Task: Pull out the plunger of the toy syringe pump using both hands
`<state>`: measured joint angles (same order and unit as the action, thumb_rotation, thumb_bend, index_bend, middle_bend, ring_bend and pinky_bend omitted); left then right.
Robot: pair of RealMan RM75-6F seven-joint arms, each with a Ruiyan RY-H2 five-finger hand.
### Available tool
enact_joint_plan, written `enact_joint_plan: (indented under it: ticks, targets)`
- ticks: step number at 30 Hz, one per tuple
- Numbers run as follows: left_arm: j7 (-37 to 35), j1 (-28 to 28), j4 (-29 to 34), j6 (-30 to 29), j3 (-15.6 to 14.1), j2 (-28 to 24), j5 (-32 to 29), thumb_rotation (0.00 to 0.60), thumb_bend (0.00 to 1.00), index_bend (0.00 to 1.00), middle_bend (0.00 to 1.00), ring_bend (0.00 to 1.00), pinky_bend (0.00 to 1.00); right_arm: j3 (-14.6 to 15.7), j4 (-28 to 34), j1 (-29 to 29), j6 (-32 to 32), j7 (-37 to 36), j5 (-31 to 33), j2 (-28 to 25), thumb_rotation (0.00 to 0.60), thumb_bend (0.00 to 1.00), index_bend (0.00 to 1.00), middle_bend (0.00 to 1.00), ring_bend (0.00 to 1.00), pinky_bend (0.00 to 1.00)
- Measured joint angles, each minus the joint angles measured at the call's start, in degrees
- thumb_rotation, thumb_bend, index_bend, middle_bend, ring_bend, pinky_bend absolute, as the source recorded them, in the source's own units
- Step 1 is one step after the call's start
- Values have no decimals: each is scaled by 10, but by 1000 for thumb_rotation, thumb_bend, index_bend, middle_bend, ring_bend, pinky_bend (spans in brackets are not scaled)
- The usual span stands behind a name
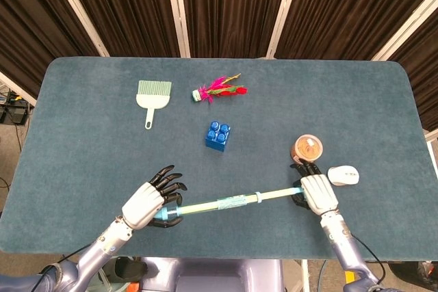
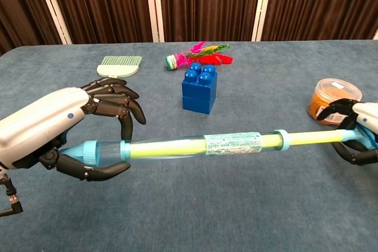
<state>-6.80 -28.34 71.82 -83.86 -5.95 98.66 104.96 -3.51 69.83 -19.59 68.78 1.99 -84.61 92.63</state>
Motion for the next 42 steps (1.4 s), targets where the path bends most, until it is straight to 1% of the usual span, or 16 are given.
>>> enact_joint_plan:
  ticks: [8, 18, 22, 35, 42]
  targets:
    - [-1, 6, 26, -16, -12, -32, 17, 600, 430, 711, 319, 143, 65, -9, 8, 2, 12, 3, 7, -19, 600, 566, 926, 242, 19, 0]
    - [-9, 16, 57, -43, -17, -82, 30, 600, 430, 712, 323, 143, 65, -25, 6, 5, 20, -3, 25, -43, 600, 562, 925, 242, 19, 0]
    - [-16, 21, 62, -55, -19, -96, 37, 600, 431, 713, 326, 147, 65, -37, 0, 2, 17, -10, 38, -50, 600, 562, 927, 242, 18, 0]
    - [-38, 34, 58, -79, -27, -114, 57, 600, 431, 713, 330, 155, 65, -72, -21, -15, -7, -14, 82, -61, 600, 561, 925, 242, 19, 0]
    - [-48, 39, 49, -89, -30, -114, 70, 600, 430, 713, 332, 155, 65, -78, -28, -23, -15, -11, 93, -61, 600, 561, 926, 242, 18, 0]
